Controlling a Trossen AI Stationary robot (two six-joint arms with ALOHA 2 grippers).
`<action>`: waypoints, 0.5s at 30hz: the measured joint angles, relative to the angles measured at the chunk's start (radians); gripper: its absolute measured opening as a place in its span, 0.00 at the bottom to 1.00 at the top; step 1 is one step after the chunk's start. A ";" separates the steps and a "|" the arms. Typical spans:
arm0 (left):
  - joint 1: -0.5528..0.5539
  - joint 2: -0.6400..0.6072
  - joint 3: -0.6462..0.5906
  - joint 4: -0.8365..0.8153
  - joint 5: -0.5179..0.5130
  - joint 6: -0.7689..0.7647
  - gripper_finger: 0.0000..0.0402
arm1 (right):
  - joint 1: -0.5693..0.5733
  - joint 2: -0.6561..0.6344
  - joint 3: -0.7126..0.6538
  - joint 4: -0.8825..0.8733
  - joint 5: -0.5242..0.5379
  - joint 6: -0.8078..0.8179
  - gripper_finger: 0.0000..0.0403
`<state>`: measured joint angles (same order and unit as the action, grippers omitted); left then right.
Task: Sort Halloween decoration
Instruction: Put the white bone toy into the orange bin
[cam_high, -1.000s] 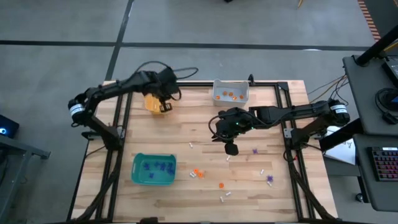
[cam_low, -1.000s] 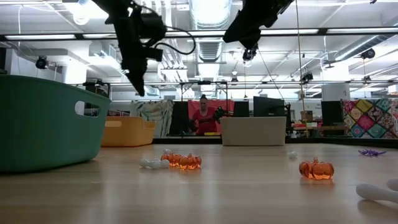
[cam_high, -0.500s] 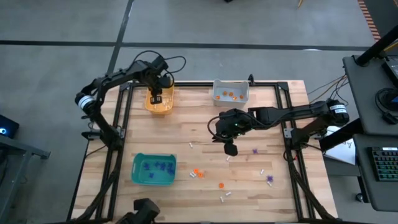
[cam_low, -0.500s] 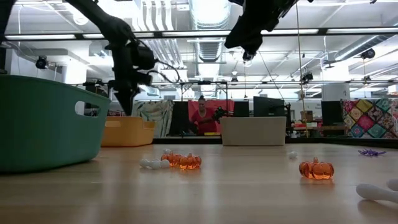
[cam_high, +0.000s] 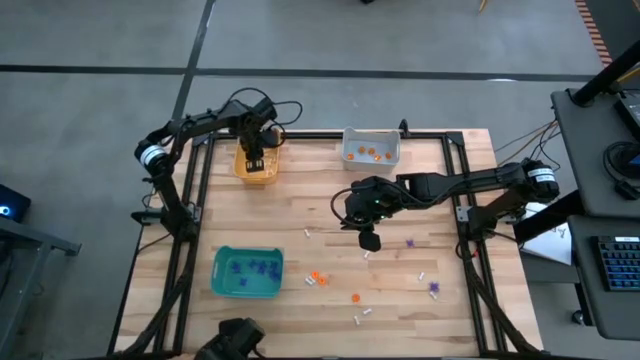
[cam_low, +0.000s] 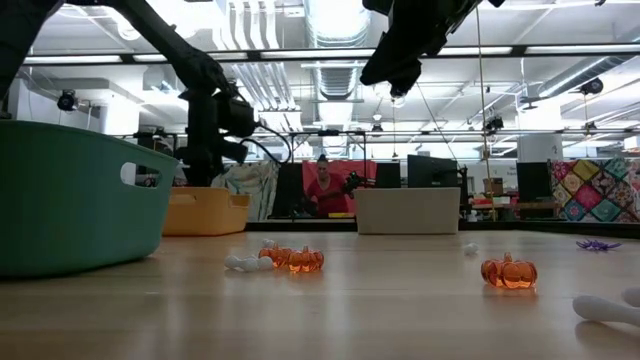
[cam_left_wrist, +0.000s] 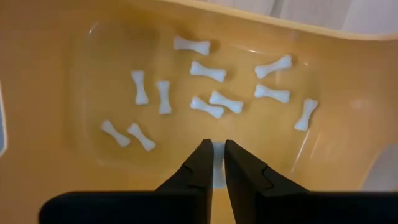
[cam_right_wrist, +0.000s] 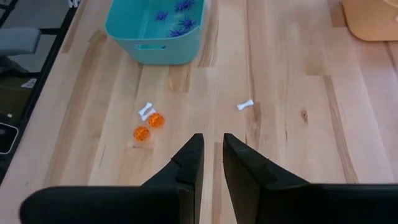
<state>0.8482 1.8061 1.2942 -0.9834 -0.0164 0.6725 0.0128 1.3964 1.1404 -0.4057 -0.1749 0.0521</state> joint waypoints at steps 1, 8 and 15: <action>0.000 0.000 0.000 -0.001 0.000 -0.001 0.06 | 0.000 0.000 0.000 0.000 0.000 0.000 0.13; 0.000 0.000 0.000 -0.002 -0.001 -0.010 0.18 | 0.000 0.000 0.000 0.000 0.001 0.008 0.13; 0.000 -0.009 0.024 -0.034 0.038 -0.083 0.23 | 0.000 0.000 0.000 -0.001 0.001 0.090 0.13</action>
<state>0.8482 1.7967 1.3177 -1.0169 0.0214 0.5898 0.0128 1.3964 1.1404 -0.4064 -0.1737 0.1423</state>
